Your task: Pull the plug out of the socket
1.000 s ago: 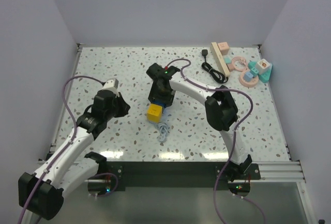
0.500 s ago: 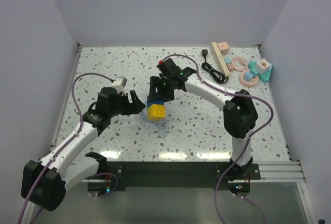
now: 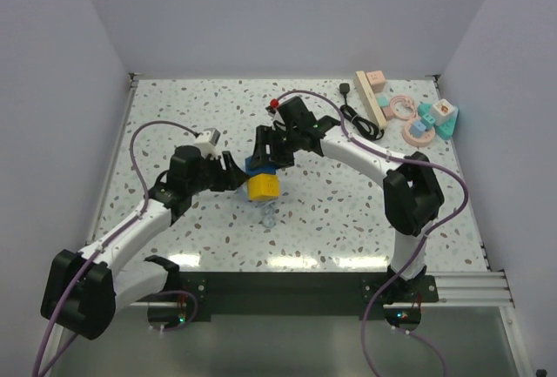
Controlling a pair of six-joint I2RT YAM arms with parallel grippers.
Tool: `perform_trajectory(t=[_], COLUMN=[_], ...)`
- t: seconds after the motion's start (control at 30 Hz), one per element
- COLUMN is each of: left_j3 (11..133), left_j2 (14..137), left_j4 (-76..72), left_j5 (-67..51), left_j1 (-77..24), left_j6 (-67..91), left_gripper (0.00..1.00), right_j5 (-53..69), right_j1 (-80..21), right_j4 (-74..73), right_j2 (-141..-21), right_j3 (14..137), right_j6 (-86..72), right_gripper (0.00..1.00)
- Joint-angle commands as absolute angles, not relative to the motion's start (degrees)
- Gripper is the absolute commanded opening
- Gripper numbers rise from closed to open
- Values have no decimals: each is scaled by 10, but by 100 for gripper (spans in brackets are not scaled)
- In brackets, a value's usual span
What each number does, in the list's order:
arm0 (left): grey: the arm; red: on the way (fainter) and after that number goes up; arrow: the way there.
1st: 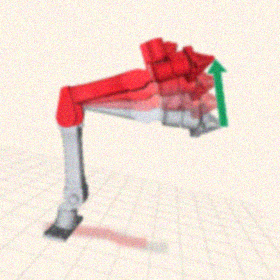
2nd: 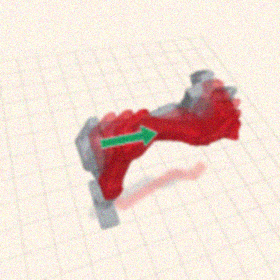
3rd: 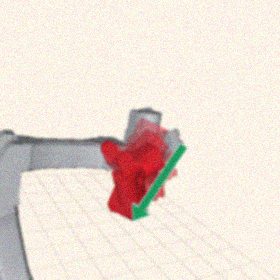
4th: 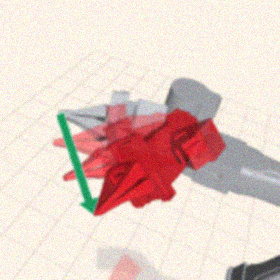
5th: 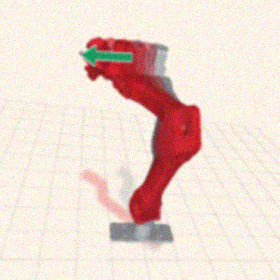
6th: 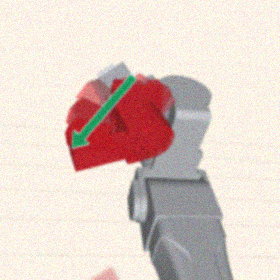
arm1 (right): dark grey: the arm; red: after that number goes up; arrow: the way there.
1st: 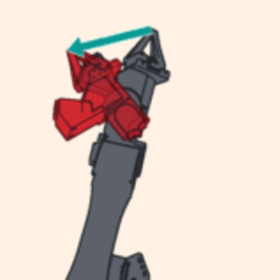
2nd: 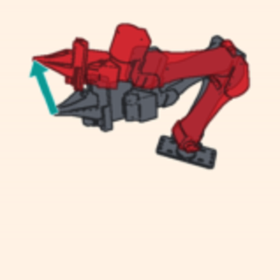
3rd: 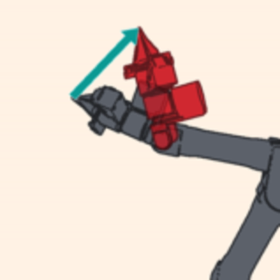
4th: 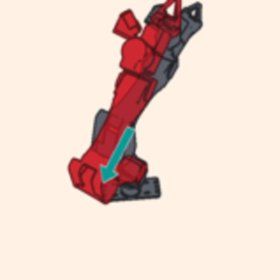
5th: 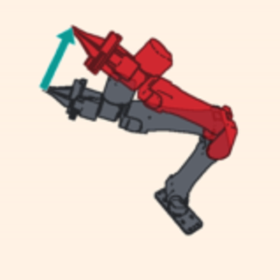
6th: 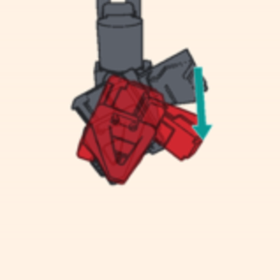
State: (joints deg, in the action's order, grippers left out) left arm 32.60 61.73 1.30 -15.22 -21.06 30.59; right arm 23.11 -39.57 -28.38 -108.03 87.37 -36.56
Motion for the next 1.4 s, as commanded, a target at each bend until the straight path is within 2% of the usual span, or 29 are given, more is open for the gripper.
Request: perform_trajectory(t=[0.0,0.03,0.13,0.4,0.53,0.8,0.97,1.1,1.2,1.37], left_j3=[331,334,342,334,328,343,331,328,332,353], left_j2=[623,627,635,645,651,683,693,710,722,741], left_j4=[-21,-17,-4,-4,-10,46,41,33,21,18], left_j5=[-156,-155,-158,-210,-188,-90,-82,-88,-95,-98], left_j1=[-210,-210,-210,-210,-210,-210,-210,-210,-209,-210], left_j6=[273,260,238,243,269,270,268,272,282,288], left_gripper=[60,53,42,28,0,0,0,0,0,0], right_j5=[312,312,321,318,297,298,310,307,246,171], right_j1=[-401,-401,-400,-396,-396,-374,-324,-328,-358,-395], right_j4=[-254,-262,-275,-275,-285,-386,-422,-378,-291,-250], right_j2=[-1044,-1045,-1045,-1043,-1046,-1030,-1018,-1009,-983,-954], right_j3=[902,905,908,906,911,947,950,924,858,809], right_j6=[-357,-346,-335,-333,-331,-275,-258,-299,-361,-398], right_gripper=[0,0,0,0,0,0,0,0,0,0])
